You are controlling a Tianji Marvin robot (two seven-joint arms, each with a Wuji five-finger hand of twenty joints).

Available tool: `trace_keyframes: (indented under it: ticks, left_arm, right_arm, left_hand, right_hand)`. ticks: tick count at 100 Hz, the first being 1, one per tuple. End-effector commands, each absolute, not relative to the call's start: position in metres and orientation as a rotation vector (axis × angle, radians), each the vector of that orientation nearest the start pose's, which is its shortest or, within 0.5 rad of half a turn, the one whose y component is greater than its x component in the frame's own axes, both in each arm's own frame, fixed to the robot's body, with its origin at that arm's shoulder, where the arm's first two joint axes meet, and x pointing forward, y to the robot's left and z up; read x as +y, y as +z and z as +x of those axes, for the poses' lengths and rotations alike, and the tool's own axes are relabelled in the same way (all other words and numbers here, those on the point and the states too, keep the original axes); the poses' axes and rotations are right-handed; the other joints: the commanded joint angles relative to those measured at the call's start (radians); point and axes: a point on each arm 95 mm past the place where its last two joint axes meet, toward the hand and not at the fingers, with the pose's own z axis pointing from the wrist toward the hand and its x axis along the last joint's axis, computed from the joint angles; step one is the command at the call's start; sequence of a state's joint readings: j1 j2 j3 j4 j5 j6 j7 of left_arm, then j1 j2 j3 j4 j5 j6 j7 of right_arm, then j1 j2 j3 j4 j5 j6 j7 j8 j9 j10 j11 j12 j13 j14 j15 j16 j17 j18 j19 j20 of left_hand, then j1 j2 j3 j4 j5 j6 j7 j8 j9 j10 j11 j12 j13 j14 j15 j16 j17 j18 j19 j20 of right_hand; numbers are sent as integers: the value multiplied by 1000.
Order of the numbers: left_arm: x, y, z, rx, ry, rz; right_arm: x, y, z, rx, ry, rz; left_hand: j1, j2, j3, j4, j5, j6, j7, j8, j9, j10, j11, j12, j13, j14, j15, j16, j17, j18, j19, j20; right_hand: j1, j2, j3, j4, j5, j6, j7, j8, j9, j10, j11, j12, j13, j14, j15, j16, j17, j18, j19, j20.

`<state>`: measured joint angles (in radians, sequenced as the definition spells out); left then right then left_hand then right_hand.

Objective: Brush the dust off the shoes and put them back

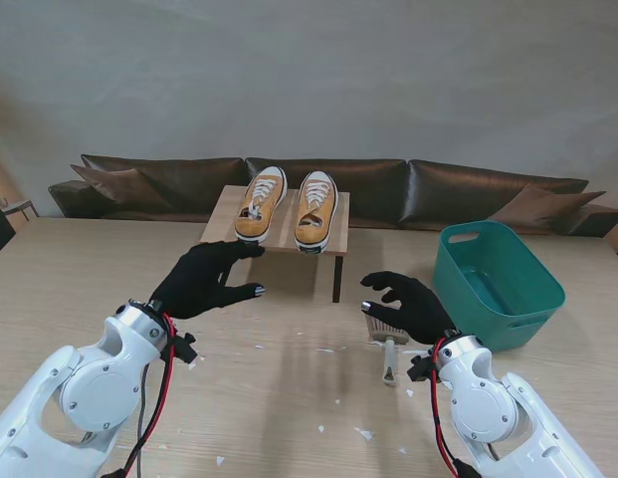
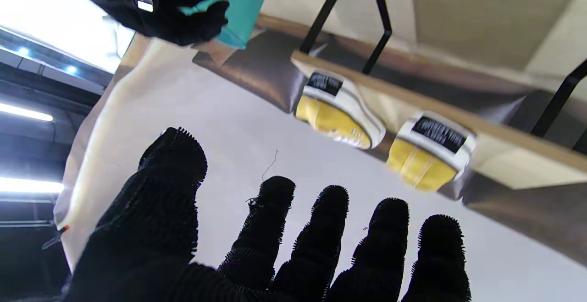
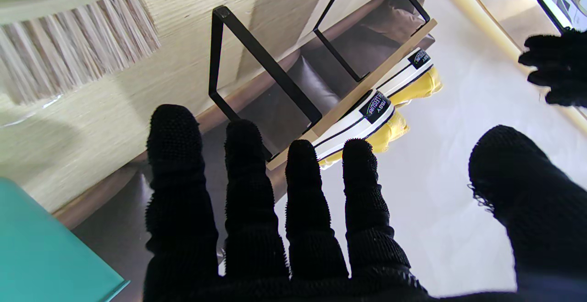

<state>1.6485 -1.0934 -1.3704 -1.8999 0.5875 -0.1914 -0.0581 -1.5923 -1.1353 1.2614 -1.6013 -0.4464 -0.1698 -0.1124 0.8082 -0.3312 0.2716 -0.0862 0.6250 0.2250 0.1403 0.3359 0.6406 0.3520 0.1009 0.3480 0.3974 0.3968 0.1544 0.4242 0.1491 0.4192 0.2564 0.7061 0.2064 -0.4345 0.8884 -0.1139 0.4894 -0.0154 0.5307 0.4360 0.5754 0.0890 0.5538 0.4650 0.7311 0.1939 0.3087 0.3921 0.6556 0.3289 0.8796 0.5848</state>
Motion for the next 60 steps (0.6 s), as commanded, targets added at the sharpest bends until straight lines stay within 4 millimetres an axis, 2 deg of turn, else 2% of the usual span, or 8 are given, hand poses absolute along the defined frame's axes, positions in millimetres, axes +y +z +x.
trace_keyframes:
  ticks: [1,16,31,38,42,46,48,60]
  left_arm:
    - [-9,-195,387,1286,-2055,-1196]
    - [-8,-182,410,1297,-2030,-1135]
    - [-6,-178,431,1291,-1970,-1045]
    - [-4,-177,438,1319,-1913,-1042]
    - [-2,-177,442,1345,-1868,-1041]
    - [2,-176,446,1366,-1822,-1030]
    - [3,-176,448,1374,-1800,-1028]
    - [11,-176,461,1424,-1686,-1068]
  right_arm:
    - [3,-313,397,-1368,-2511,-1998]
    - [3,-313,398,-1360,-2513,-1998]
    - [2,-313,398,-1349,-2507,-2002]
    - [2,-313,398,-1343,-2509,-2002]
    - [3,-313,398,-1342,-2510,-2001]
    - [3,-313,398,-1342,-2510,-2000]
    - [3,-313,398,-1341,-2510,-1999]
    - [4,-314,398,-1340,-2505,-1993]
  left_hand:
    - [-14,-8,28,37,7,-8,0,2,10,6,5,22,17,-4,25,30,10,-13,19,33]
    - [-25,-21,71,31,-25,-25,-21,-12,-28,11,9,60,39,-2,84,98,29,-20,47,87]
    - [-70,-68,173,13,-13,-41,-14,-34,-25,10,40,179,48,-2,248,274,60,-42,141,260]
    - [-78,-79,184,11,0,-34,-8,-33,-10,7,63,249,44,-8,353,353,30,-64,274,342]
    - [-80,-82,184,11,-1,-38,-8,-32,-10,3,75,292,36,-14,410,394,-9,-83,394,364]
    - [-89,-90,190,10,-7,-43,-10,-33,-1,0,85,343,42,-21,465,432,-40,-96,541,317]
    - [-93,-94,199,9,-5,-46,-9,-33,-2,0,90,372,38,-24,492,447,-59,-104,612,271]
    - [-97,-111,212,7,-48,-60,-33,-50,-42,2,132,487,-6,-38,611,525,-109,-137,768,223]
  right_hand:
    - [-27,-10,3,26,21,-3,-4,9,16,0,-12,-13,19,-7,9,2,-341,-15,-6,-6]
    - [-28,-10,4,26,22,0,-2,9,23,3,-12,-14,24,-7,13,4,-340,-14,-5,-6]
    - [-26,-10,6,26,25,4,0,9,30,6,-11,-13,28,-5,16,6,-339,-12,-5,-6]
    - [-26,-9,6,25,25,5,0,8,32,6,-11,-14,30,-4,17,7,-338,-10,-5,-6]
    - [-25,-9,7,26,26,7,0,8,33,6,-11,-14,29,-6,17,7,-338,-10,-5,-6]
    - [-26,-9,7,25,25,6,0,8,35,6,-11,-14,30,-4,17,7,-338,-10,-5,-7]
    - [-26,-9,7,25,24,6,0,8,34,7,-12,-14,30,-3,17,7,-337,-10,-5,-7]
    - [-27,-8,7,25,24,7,1,7,38,7,-11,-14,31,-3,17,8,-338,-10,-5,-7]
